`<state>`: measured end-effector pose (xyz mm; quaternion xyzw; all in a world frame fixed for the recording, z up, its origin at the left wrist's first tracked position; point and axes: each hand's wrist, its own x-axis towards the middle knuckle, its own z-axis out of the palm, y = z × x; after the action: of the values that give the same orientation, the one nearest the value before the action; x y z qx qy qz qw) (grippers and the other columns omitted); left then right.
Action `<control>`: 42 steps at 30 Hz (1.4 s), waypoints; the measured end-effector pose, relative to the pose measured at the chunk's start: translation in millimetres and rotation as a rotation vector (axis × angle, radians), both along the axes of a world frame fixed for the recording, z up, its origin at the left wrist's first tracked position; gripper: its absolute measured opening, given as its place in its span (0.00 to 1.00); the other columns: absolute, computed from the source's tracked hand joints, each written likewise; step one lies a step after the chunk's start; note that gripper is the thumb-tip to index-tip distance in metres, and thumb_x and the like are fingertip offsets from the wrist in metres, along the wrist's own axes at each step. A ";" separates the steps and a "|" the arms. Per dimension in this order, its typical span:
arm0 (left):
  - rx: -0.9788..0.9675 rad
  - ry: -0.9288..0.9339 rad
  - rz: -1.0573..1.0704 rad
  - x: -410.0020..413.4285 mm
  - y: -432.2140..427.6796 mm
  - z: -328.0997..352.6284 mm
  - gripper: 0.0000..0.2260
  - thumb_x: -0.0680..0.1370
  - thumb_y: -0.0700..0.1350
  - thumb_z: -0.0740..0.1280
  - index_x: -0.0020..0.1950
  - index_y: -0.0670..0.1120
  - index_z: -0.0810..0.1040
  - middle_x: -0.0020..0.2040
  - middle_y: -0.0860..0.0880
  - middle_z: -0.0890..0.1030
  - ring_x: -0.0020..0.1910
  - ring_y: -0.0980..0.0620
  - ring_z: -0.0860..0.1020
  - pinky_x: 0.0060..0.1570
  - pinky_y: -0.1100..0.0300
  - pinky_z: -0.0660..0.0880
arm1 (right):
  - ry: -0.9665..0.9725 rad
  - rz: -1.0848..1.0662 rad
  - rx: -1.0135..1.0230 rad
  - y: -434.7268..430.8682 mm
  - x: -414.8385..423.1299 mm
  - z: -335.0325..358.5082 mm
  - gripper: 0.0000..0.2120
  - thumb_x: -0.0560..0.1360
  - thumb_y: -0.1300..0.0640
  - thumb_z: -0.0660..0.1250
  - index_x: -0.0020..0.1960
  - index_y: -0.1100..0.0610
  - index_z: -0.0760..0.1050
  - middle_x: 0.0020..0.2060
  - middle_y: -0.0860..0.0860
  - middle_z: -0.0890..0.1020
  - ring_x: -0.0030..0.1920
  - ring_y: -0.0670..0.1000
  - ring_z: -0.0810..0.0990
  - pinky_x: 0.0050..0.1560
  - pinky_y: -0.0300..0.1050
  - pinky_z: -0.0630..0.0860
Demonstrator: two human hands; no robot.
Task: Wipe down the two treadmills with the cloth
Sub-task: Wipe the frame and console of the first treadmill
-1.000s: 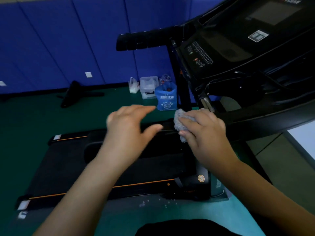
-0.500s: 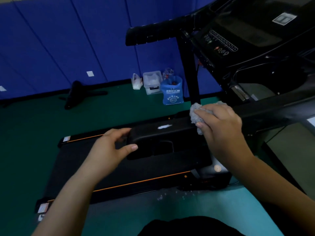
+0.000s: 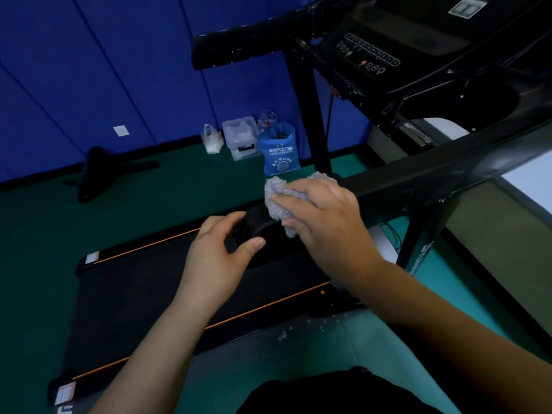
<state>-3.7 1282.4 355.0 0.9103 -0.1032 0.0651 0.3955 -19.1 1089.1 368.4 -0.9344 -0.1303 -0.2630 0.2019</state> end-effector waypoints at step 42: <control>0.012 0.038 0.013 -5.7 -31.1 31.6 0.13 0.80 0.45 0.63 0.63 0.53 0.77 0.50 0.66 0.73 0.48 0.71 0.71 0.48 0.81 0.62 | -0.281 -0.649 0.886 -100.5 -8.4 -45.1 0.26 0.74 0.63 0.69 0.71 0.59 0.69 0.58 0.60 0.69 0.56 0.39 0.63 0.62 0.25 0.63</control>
<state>-9.4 1251.3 386.7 0.9143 -0.0905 0.0499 0.3917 -27.5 988.6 323.3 -0.7087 0.2607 -0.4629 0.4642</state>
